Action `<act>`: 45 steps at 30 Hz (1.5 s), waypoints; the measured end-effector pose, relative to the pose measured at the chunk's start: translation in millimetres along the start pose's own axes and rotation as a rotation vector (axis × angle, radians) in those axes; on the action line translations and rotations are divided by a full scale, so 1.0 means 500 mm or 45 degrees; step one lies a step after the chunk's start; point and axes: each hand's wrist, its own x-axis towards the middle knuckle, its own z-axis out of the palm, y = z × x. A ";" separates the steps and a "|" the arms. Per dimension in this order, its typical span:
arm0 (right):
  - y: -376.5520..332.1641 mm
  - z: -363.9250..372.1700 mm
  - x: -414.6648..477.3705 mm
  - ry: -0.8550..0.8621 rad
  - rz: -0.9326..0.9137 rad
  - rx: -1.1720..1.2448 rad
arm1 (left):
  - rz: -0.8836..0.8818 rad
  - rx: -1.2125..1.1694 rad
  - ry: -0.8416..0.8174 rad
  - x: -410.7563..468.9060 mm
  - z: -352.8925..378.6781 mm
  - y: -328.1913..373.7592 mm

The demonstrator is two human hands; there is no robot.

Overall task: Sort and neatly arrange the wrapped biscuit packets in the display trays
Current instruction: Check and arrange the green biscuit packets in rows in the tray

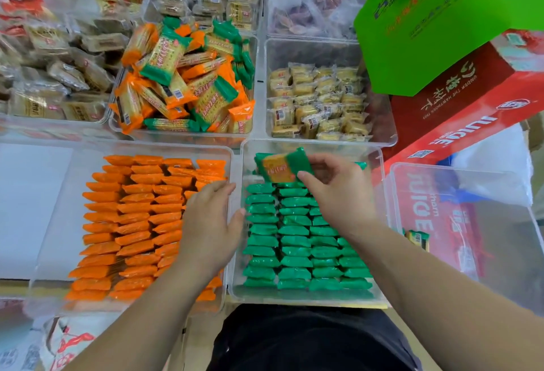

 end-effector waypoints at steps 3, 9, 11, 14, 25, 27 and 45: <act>0.014 0.034 0.043 -0.056 -0.295 -0.339 | 0.015 0.170 -0.029 0.017 0.030 -0.024; 0.075 0.111 0.100 -0.362 -0.486 -0.696 | 0.124 0.237 0.115 0.021 0.067 -0.051; 0.091 0.128 0.111 -0.390 -0.545 -0.788 | 0.131 0.218 0.119 0.021 0.071 -0.054; 0.102 0.144 0.122 -0.407 -0.629 -0.900 | 0.110 0.169 0.103 0.023 0.068 -0.051; 0.065 0.154 0.174 -0.439 -0.342 -1.373 | -0.014 0.030 0.041 0.018 0.067 -0.039; 0.065 0.162 0.170 -0.388 -0.349 -1.418 | -0.008 0.024 0.047 0.018 0.067 -0.039; -0.055 -0.083 -0.090 -0.086 0.084 0.230 | -0.435 -1.009 -0.094 -0.054 -0.071 0.111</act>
